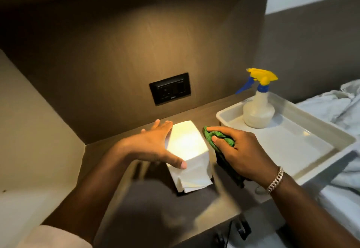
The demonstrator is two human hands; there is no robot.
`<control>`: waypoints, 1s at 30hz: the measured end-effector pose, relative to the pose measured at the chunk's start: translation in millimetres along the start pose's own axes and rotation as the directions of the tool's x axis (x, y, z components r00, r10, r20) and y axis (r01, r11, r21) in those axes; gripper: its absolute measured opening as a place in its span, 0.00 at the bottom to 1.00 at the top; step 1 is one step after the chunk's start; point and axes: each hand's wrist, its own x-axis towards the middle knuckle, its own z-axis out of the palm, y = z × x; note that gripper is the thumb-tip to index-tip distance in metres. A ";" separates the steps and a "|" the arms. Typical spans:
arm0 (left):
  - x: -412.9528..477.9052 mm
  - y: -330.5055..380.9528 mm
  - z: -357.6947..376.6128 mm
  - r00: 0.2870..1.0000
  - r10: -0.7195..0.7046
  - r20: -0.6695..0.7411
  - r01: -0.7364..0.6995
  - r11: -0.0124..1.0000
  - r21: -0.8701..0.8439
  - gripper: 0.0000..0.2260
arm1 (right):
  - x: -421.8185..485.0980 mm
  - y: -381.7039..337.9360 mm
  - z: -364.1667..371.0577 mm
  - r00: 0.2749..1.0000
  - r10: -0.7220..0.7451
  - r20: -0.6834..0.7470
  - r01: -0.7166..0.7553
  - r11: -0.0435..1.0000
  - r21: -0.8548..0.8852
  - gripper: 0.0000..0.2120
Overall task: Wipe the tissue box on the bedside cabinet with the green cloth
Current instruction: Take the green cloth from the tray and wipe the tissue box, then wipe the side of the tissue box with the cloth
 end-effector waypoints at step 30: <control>5.9 35.0 45.8 0.921 0.101 -0.377 -0.045 0.987 0.154 0.27 | -40.3 1.1 116.8 0.888 0.219 -0.404 0.101 0.765 0.636 0.21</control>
